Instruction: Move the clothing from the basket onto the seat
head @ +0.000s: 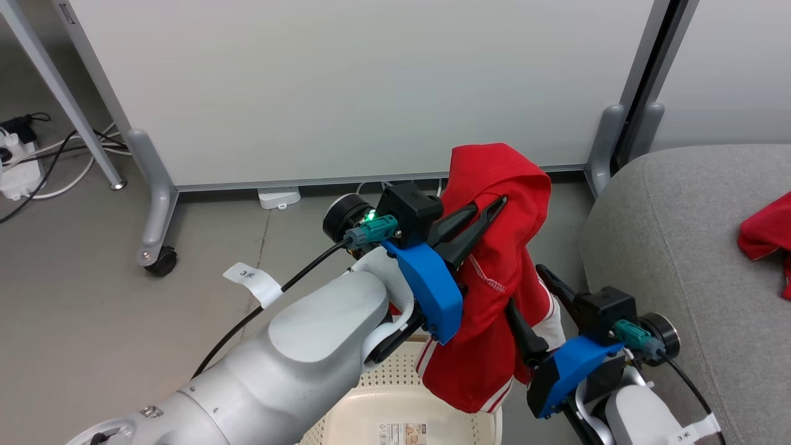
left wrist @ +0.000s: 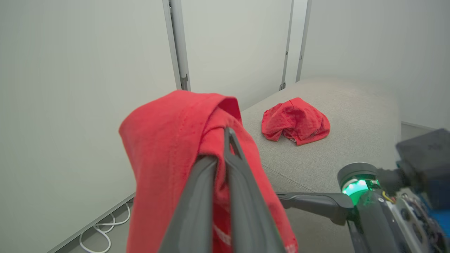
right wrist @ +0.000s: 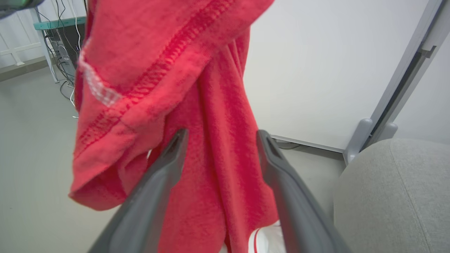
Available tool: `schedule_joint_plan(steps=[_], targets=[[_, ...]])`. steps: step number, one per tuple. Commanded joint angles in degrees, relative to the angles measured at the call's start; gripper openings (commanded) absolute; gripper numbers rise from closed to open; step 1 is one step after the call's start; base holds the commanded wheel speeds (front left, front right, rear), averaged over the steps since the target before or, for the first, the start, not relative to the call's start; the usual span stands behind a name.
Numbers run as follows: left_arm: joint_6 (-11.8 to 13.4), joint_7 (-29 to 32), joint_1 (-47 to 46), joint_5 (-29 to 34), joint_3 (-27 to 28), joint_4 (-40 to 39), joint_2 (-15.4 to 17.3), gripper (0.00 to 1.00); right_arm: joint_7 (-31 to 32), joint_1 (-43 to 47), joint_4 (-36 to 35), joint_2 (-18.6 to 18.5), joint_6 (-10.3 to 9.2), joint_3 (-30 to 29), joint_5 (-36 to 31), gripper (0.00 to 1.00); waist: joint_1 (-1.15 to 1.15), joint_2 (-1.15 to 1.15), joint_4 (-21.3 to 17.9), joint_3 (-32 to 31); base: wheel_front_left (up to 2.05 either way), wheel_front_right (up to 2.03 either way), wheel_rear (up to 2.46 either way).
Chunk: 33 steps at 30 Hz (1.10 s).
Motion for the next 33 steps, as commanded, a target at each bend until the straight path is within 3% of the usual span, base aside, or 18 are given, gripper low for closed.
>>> schedule_joint_plan(steps=[1, 15, 21, 22, 23, 24, 33], targets=[[-0.05, -0.24, -0.84, -0.20, -0.16, -0.13, -0.03, 0.00, -0.28, -1.28, 0.82, -0.07, 0.03, 0.33, -0.07, 1.00, 0.00, 0.00, 0.13, -0.05, 0.00, 0.00, 0.00], [-0.05, 0.35, -0.22, -1.10, -1.43, -1.16, -0.87, 0.00, -2.07, -11.86, 16.88, -0.08, 0.03, 2.21, 3.05, 1.00, 0.00, 0.00, 0.90, -0.83, 0.00, 0.00, 0.00], [-0.05, 0.54, 0.03, -1.26, -1.72, -1.66, -0.82, 0.00, -2.98, -15.70, 23.41, -0.08, 0.03, 4.82, 7.29, 0.98, 0.00, 0.00, 1.04, -1.02, 0.00, 0.00, 0.00], [-0.05, 0.57, 0.06, -1.26, -1.76, -1.71, -0.82, 0.00, -3.23, -16.28, 24.39, -0.07, 0.03, 5.35, 8.04, 0.55, 0.00, 0.00, 1.05, -1.04, 0.00, 0.00, 0.00], [-0.05, 0.58, 0.07, -1.27, -1.79, -1.76, -0.80, 0.00, -3.44, -16.79, 25.29, -0.07, 0.03, 5.80, 8.89, 0.31, 0.00, 0.00, 1.06, -1.06, 0.00, 0.00, 0.00], [-0.05, 0.57, 0.10, -1.27, -1.83, -1.81, -0.75, 0.00, -3.66, -17.34, 26.23, -0.08, 0.03, 6.22, 9.50, 0.00, 0.00, 0.00, 1.05, -1.09, 0.00, 0.00, 0.00], [-0.05, 0.86, 0.31, -1.39, -1.97, -1.81, -0.25, 0.00, -7.00, -20.31, 31.97, -0.07, 0.03, 8.80, 13.18, 0.00, 0.00, 0.00, 0.65, -1.07, 0.00, 0.00, 0.00]])
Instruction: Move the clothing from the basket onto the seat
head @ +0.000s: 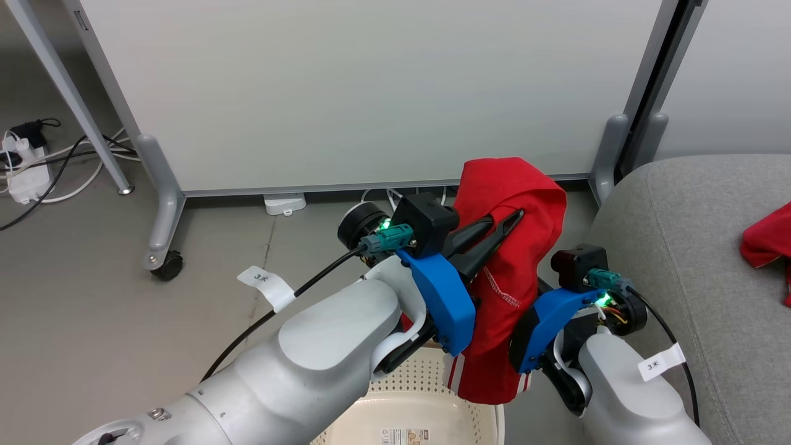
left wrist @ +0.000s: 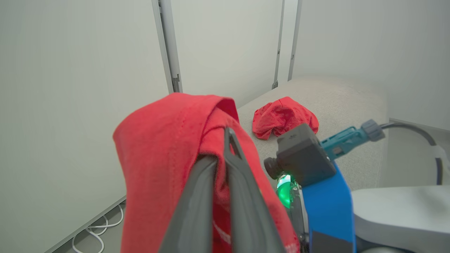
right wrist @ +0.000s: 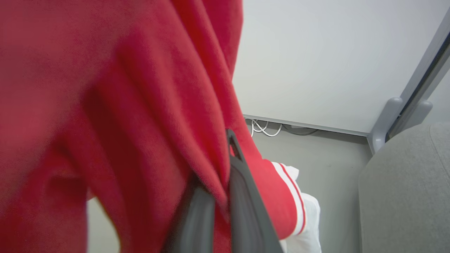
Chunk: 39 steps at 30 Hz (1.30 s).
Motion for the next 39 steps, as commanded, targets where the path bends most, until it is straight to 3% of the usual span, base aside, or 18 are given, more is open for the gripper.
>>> schedule_joint_plan(steps=[1, 16, 17, 19, 20, 39], targets=[[-0.05, 0.04, 0.17, -0.41, -0.10, 0.06, 0.30, 0.00, -0.65, -1.08, 0.65, -0.07, 0.03, 0.33, 0.48, 0.00, 0.00, 0.00, -0.13, 0.03, 0.00, 0.00, 0.00], [-0.06, -0.27, 0.28, -0.37, -0.16, 0.90, 0.71, 0.00, -3.51, -3.10, 5.19, -0.07, 0.03, 2.84, 3.48, 0.00, 0.00, 0.00, -0.62, 0.04, 0.00, 0.00, 0.00], [-0.06, -0.30, 0.29, -0.37, -0.17, 1.01, 0.70, 0.07, -3.64, -3.23, 5.36, -0.07, 0.03, 3.02, 3.58, 0.00, 0.00, 0.00, -0.61, 0.03, 0.00, 0.00, 0.00], [-0.06, -0.41, 0.41, -0.62, -0.17, 1.14, 0.65, 0.75, -3.84, -3.27, 5.60, -0.07, 0.03, 3.41, 3.81, 0.00, 0.00, 0.00, -0.61, -0.01, 0.00, 0.00, 0.00], [-0.06, -0.41, 0.55, -0.85, -0.17, 1.19, 0.63, 1.00, -3.88, -3.30, 5.73, -0.07, 0.03, 3.60, 3.91, 0.00, 0.00, 0.00, -0.61, -0.01, 0.00, 0.00, 0.00], [-0.06, -0.92, 2.18, -1.26, 0.03, 1.74, 1.85, 1.00, -5.39, -4.94, 7.98, -0.07, 0.03, 4.20, 5.19, 0.00, 0.00, 0.00, -0.64, 0.01, 0.00, 0.00, 0.00]])
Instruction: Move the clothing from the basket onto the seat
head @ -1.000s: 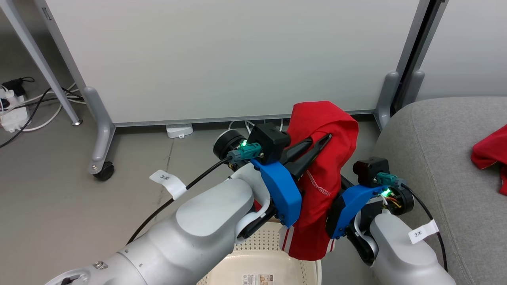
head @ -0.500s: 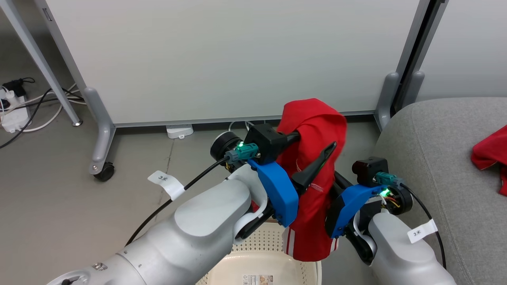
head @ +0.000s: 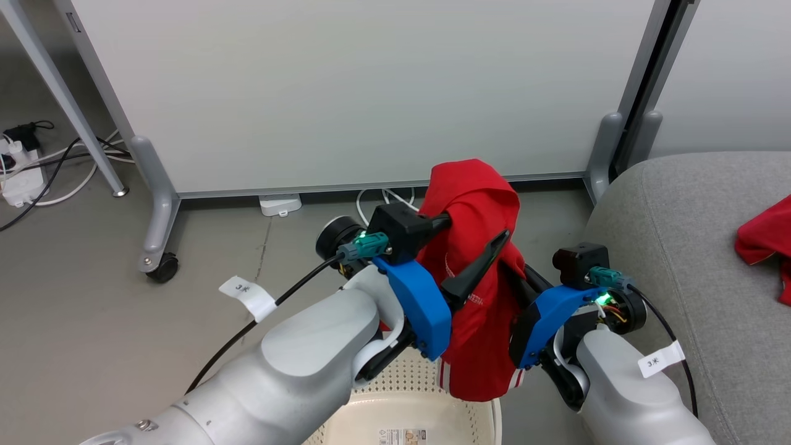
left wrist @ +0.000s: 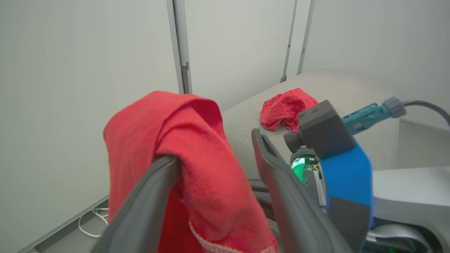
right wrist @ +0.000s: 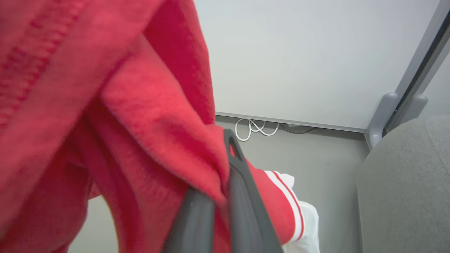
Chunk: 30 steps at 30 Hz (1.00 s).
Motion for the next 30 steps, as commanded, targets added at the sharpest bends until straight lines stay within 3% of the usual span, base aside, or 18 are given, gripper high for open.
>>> schedule_joint_plan(steps=[1, 10, 22, 30], targets=[[-0.06, -0.33, 0.69, 0.09, 0.24, -0.06, 0.40, 1.00, -0.50, -1.14, 0.18, -0.07, 0.03, -0.15, 0.20, 0.00, 0.00, 0.00, -0.04, -0.03, 0.00, 0.00, 0.00], [1.01, -0.44, 7.45, 3.81, 6.04, -4.59, 4.16, 1.00, -0.82, -1.28, 0.83, -0.07, 0.03, -1.56, -0.36, 0.00, 0.00, 0.00, -0.39, -0.11, 0.00, 0.00, 0.00], [2.19, -0.45, 24.31, 11.20, 19.30, -16.60, 11.81, 1.00, -0.96, -0.53, 0.31, -0.07, 0.03, -3.13, -1.48, 0.00, 0.00, 0.00, -1.88, -0.22, 0.00, 0.00, 0.00], [1.88, -0.46, 34.50, 19.12, 28.94, -22.32, 13.04, 1.00, -0.97, 0.09, -0.84, -0.07, 0.03, -3.60, -2.03, 0.00, 0.00, 0.00, -3.31, 0.14, 0.00, 0.00, 0.00]])
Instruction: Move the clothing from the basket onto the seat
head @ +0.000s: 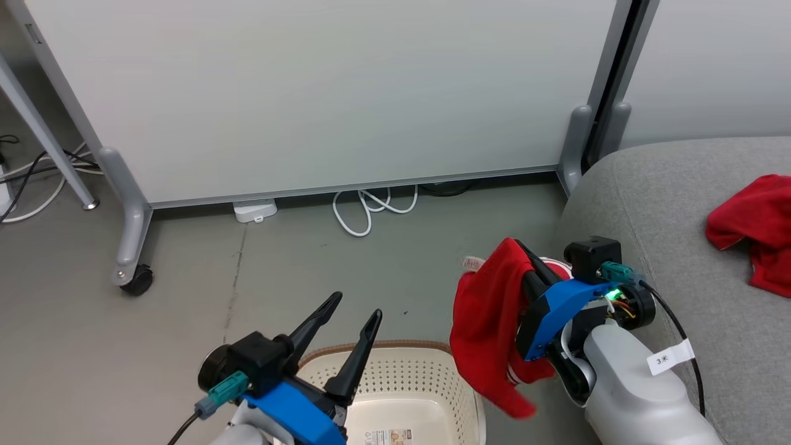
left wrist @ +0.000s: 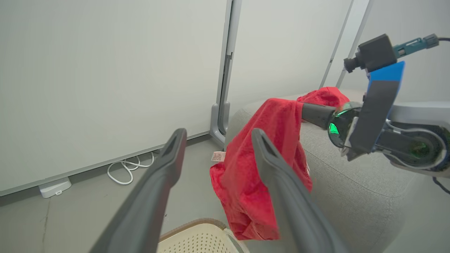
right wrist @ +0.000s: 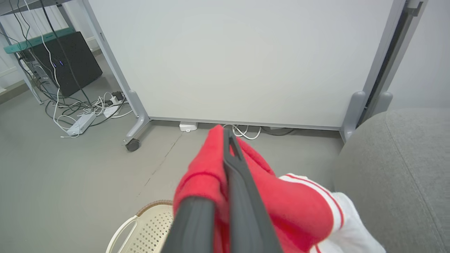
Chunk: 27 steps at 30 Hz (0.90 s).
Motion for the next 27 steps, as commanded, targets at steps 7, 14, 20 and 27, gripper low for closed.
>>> schedule_joint_plan(steps=[7, 14, 20, 27], targets=[[-0.87, -0.28, 3.95, 4.41, 4.87, -0.56, -1.17, 1.00, -0.33, 0.27, -0.81, -0.05, 0.03, -0.64, -0.66, 0.00, 0.00, 0.00, -1.46, 0.39, 0.00, 0.00, 0.00], [-1.57, -0.28, 5.99, 6.97, 8.47, -0.90, -2.52, 1.00, -0.32, 0.53, -2.11, -0.06, 0.03, -0.21, -0.27, 0.00, 0.00, 0.00, -4.20, 0.79, 0.00, 0.00, 0.00], [-1.89, -0.28, 7.34, 9.03, 11.02, -1.85, -3.54, 1.00, -0.32, 0.78, -5.69, -0.06, 0.03, 1.48, 0.52, 0.00, 0.00, 0.00, -9.45, 1.77, 0.00, 0.00, 0.00], [-2.12, -0.28, 7.26, 11.06, 12.70, -2.40, -3.92, 1.00, -0.04, 0.97, -8.85, -0.05, 0.03, 2.50, 0.87, 0.00, 0.00, 0.00, -15.89, 3.45, 0.00, 0.00, 0.00]])
